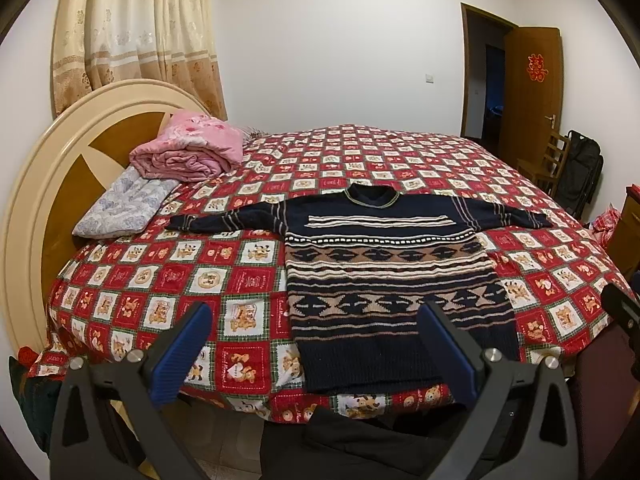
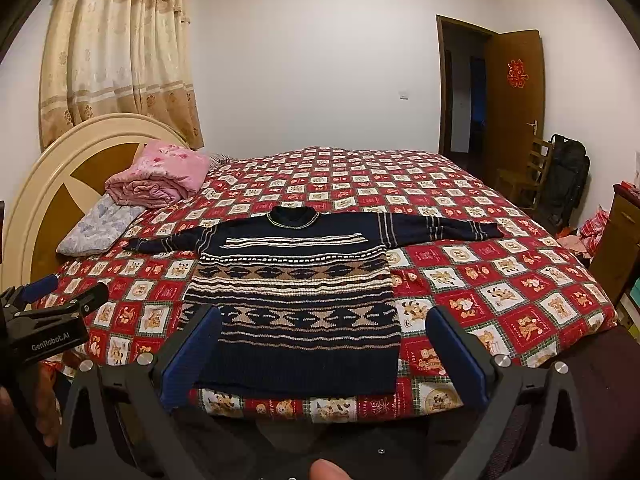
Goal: Fold small clothes
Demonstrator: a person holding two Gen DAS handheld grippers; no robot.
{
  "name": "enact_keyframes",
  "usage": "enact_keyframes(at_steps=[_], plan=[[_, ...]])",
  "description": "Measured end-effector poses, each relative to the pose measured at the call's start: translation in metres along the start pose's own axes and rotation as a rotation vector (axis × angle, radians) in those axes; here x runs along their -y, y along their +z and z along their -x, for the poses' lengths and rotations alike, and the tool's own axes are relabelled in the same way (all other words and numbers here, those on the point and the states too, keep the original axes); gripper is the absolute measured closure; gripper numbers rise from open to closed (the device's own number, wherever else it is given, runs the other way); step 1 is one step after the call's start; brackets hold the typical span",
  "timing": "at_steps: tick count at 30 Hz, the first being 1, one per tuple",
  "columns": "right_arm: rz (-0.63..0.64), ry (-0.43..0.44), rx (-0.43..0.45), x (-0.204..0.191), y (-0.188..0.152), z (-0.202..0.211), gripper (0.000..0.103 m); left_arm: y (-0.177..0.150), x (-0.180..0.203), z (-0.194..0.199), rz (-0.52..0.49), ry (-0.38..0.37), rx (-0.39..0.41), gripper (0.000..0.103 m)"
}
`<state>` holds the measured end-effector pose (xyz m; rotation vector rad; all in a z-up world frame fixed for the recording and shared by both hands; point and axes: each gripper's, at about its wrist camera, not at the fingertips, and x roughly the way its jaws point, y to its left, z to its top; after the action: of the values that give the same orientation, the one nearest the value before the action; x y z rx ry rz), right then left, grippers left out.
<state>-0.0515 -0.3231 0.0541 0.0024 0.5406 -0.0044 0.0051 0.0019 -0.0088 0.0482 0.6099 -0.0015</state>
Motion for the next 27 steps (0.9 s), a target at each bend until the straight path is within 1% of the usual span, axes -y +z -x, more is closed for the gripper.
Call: enact_keyframes(at_steps=[27], plan=[[0.009,0.002,-0.001,-0.0067,0.0009,-0.0005,0.001,0.0013,-0.0005,-0.0033,0.005,-0.006,-0.005,0.0]])
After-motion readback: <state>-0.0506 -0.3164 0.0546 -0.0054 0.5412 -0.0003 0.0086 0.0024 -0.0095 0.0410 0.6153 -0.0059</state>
